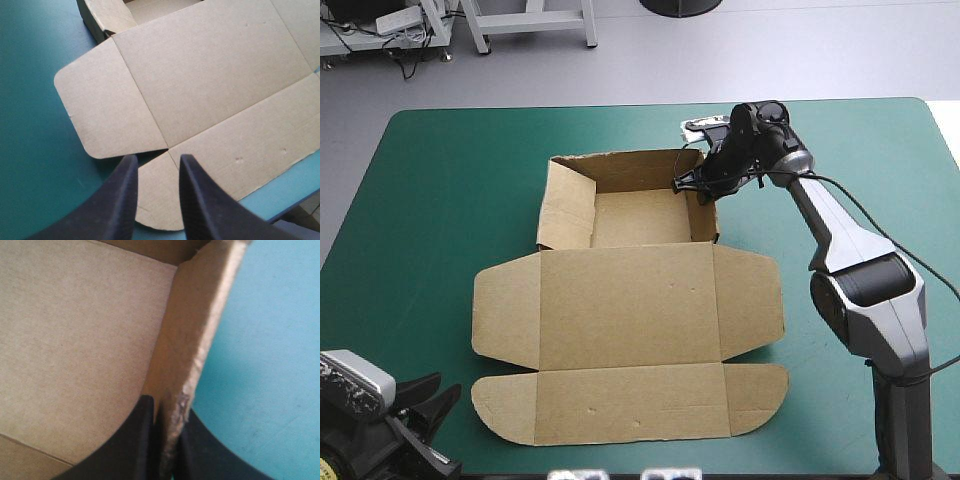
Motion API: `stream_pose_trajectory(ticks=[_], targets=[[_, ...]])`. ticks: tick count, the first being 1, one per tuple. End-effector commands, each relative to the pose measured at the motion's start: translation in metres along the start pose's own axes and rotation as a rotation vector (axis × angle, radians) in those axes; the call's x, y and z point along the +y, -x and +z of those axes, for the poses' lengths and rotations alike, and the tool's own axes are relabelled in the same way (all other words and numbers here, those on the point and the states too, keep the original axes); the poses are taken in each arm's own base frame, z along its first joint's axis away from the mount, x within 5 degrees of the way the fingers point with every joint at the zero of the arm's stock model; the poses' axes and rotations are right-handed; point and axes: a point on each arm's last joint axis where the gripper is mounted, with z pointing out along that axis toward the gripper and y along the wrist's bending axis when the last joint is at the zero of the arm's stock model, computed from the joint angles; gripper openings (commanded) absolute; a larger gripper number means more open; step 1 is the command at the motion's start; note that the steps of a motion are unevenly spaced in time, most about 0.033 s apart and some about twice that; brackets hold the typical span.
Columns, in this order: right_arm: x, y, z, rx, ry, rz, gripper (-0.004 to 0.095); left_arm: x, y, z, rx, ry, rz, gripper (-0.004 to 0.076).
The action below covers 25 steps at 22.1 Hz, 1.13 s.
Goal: Fold the box
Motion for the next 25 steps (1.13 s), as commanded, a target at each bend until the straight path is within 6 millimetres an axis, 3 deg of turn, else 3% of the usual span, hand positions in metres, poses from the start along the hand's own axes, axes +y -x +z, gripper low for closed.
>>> stream_pose_trajectory(ticks=[1,4,6,7,8,9,10,11,12,15,18,20,21,25], targets=[[-0.005,0.003,-0.035,-0.069,-0.104,-0.043,-0.0005,-0.002,-0.008,0.003,0.05,-0.03,0.003,0.0204],[-0.028,0.003,-0.042,-0.074,-0.242,-0.021,-0.0005,0.0,-0.01,0.004,0.063,-0.006,0.009,0.0204],[-0.057,0.001,-0.058,-0.096,-0.278,0.037,-0.0005,0.002,-0.01,0.004,0.068,0.017,0.017,0.0204],[-0.078,-0.002,-0.073,-0.117,-0.303,0.082,-0.0005,0.003,-0.011,0.004,0.07,0.027,0.02,0.0204],[-0.111,-0.009,-0.096,-0.15,-0.342,0.157,-0.0005,0.004,-0.011,0.004,0.073,0.036,0.023,0.0204],[-0.129,-0.014,-0.107,-0.163,-0.362,0.197,-0.0005,0.005,-0.011,0.004,0.074,0.041,0.024,0.0204],[-0.166,-0.028,-0.129,-0.187,-0.409,0.285,-0.0005,0.005,-0.011,0.004,0.076,0.047,0.029,0.0204],[-0.181,-0.035,-0.137,-0.194,-0.423,0.329,-0.0005,0.005,-0.011,0.004,0.076,0.047,0.029,0.0204],[-0.217,-0.052,-0.153,-0.21,-0.443,0.425,-0.0004,0.006,-0.011,0.004,0.077,0.052,0.03,0.0204],[-0.271,-0.086,-0.167,-0.248,-0.368,0.62,-0.0004,0.008,-0.012,0.004,0.082,0.082,0.04,0.0204],[-0.29,-0.094,-0.156,-0.19,-0.415,0.59,0.0044,0.01,-0.011,0.004,0.074,0.099,0.045,0.0204],[-0.299,-0.097,-0.145,-0.138,-0.451,0.548,0.02,0.01,-0.011,0.004,0.073,0.1,0.045,0.0204],[-0.304,-0.099,-0.141,-0.118,-0.48,0.542,0.0355,0.01,-0.01,0.004,0.07,0.1,0.046,0.0204],[-0.306,-0.097,-0.141,-0.133,-0.499,0.535,0.0515,0.01,-0.01,0.004,0.07,0.1,0.046,0.0204]])
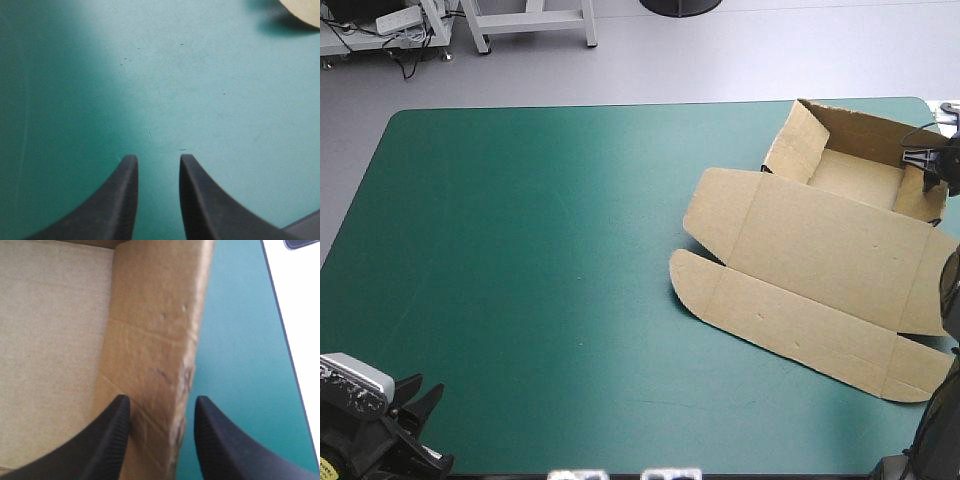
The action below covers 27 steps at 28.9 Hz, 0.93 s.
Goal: Fold the box
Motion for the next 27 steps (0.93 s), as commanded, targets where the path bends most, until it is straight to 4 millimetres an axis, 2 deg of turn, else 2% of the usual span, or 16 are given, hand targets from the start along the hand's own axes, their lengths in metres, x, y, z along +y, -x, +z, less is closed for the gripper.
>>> stream_pose_trajectory(ticks=[1,2,8,12,14,15,17,18,22,25,27], targets=[[-0.004,0.006,-0.045,-0.117,-0.028,-0.022,0.052,0.0,0.003,-0.002,0.016,-0.018,-0.002,0.0204],[-0.003,0.008,-0.052,-0.127,-0.018,-0.026,0.0517,0.0,0.003,-0.002,0.016,-0.018,-0.002,0.0204],[0.0,0.008,-0.131,-0.319,0.003,-0.017,0.0518,0.0,0.004,-0.002,0.009,-0.014,-0.001,0.0204],[0.0,-0.005,-0.19,-0.45,-0.007,-0.027,0.0513,0.0,0.006,-0.002,-0.014,-0.007,-0.001,0.0204],[0.007,-0.016,-0.222,-0.519,0.058,-0.013,0.0433,0.001,0.007,-0.002,-0.03,-0.003,-0.001,0.0204],[0.011,-0.022,-0.239,-0.556,0.108,-0.003,0.0335,0.001,0.007,-0.002,-0.032,-0.003,-0.001,0.0204],[0.024,-0.041,-0.279,-0.651,0.228,-0.066,0.0055,0.001,0.007,-0.002,-0.03,-0.003,-0.001,0.0204],[0.03,-0.049,-0.295,-0.695,0.275,-0.111,-0.0011,0.001,0.007,-0.002,-0.025,-0.004,-0.001,0.0204],[0.047,-0.099,-0.368,-0.869,0.43,-0.176,0.0003,0.0,0.008,-0.002,-0.035,-0.009,-0.004,0.0204],[0.054,-0.14,-0.406,-0.957,0.468,-0.208,0.0003,0.0,0.011,-0.002,-0.074,-0.018,-0.011,0.0203],[0.057,-0.166,-0.423,-0.992,0.467,-0.226,0.0003,0.0,0.012,-0.002,-0.08,-0.013,-0.01,0.0201]])
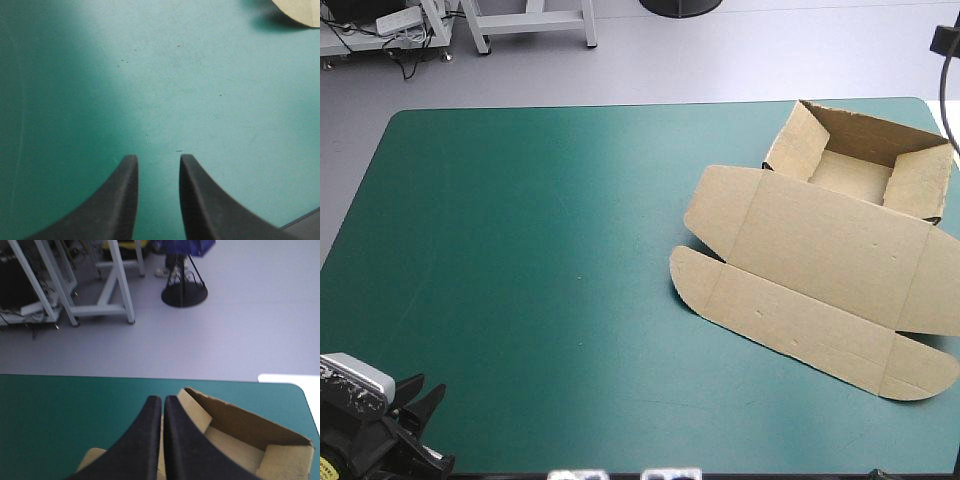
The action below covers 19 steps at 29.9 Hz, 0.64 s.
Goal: Fold the box
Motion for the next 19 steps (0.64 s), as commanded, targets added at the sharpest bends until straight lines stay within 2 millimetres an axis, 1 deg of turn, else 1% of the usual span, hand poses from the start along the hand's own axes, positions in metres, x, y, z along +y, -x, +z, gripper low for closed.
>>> stream_pose_trajectory(ticks=[1,3,4,6,7,8,10,12,14,16,19], targets=[[0.039,-0.004,-0.061,-0.082,0.038,-0.063,0.0003,0.001,0.011,-0.001,-0.071,-0.006,-0.007,0.0198],[0.049,-0.016,-0.081,-0.072,0.011,-0.086,0.0003,0.0,0.008,0.002,-0.06,-0.008,-0.013,0.0182],[0.053,-0.028,-0.093,-0.054,-0.007,-0.099,0.0002,0.0,0.005,0.004,-0.053,-0.01,-0.029,0.0166],[0.057,-0.048,-0.107,-0.023,-0.043,-0.116,0.0002,-0.001,-0.004,0.009,-0.039,-0.014,-0.072,0.0136],[0.055,-0.064,-0.11,0.008,-0.075,-0.118,0.0002,-0.002,-0.009,0.01,-0.032,-0.016,-0.088,0.012],[0.057,-0.076,-0.121,-0.002,-0.096,-0.118,0.0002,-0.003,-0.014,0.011,-0.028,-0.017,-0.091,0.0104],[0.056,-0.107,-0.131,0.004,-0.148,-0.109,0.0002,-0.003,-0.023,0.012,-0.029,0.004,-0.082,0.0078],[0.055,-0.138,-0.136,0.018,-0.176,-0.106,0.0002,-0.003,-0.03,0.01,-0.041,0.029,-0.072,0.0057],[0.054,-0.175,-0.138,0.054,-0.183,-0.094,0.0002,-0.002,-0.035,0.009,-0.05,0.053,-0.062,0.0044],[0.053,-0.211,-0.136,0.095,-0.183,-0.079,0.0,-0.002,-0.039,0.008,-0.062,0.071,-0.07,0.0038],[0.049,-0.253,-0.13,0.144,-0.185,-0.062,0.0,-0.003,-0.043,0.007,-0.068,0.078,-0.079,0.0029]])
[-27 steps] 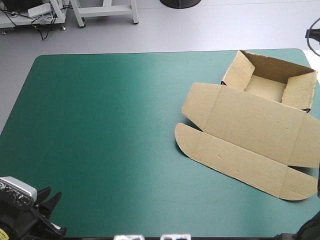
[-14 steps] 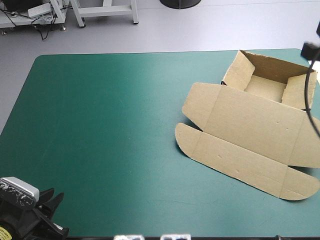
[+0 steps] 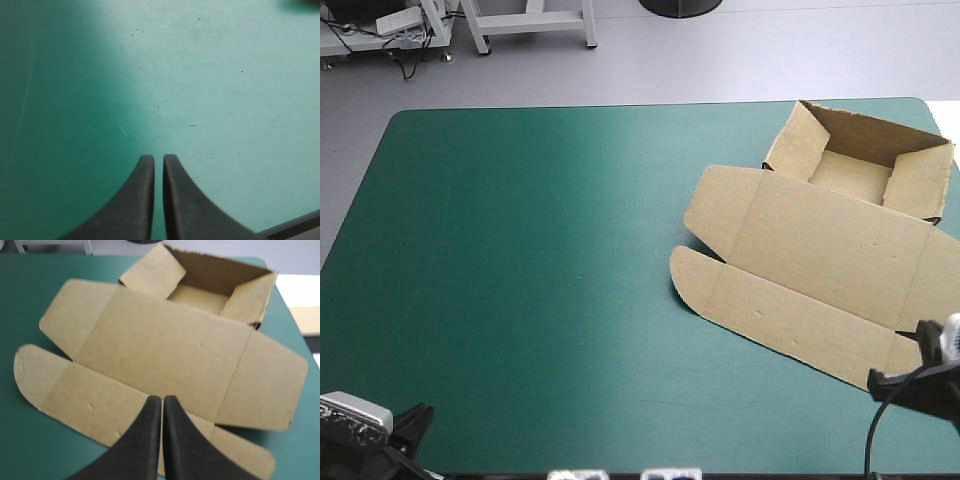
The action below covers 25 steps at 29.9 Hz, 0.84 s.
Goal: Fold the box
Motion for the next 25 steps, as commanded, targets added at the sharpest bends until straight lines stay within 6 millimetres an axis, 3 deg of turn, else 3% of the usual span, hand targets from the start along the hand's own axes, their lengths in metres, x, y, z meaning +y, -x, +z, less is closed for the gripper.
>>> stream_pose_trajectory(ticks=[1,4,7,25], targets=[[0.0,-0.025,0.009,-0.059,-0.014,0.006,0.0,0.001,0.005,-0.002,-0.065,0.009,-0.016,0.0027],[0.0,-0.053,0.02,-0.024,-0.01,0.016,0.0,0.001,-0.001,0.005,-0.039,0.012,-0.015,0.0023],[0.001,-0.067,0.027,-0.009,-0.006,0.023,0.0,0.0,-0.011,0.016,-0.014,0.006,-0.018,0.0023],[0.0,-0.105,0.062,0.087,0.12,-0.03,-0.0001,-0.001,-0.02,0.017,-0.07,0.011,-0.018,0.0023]])
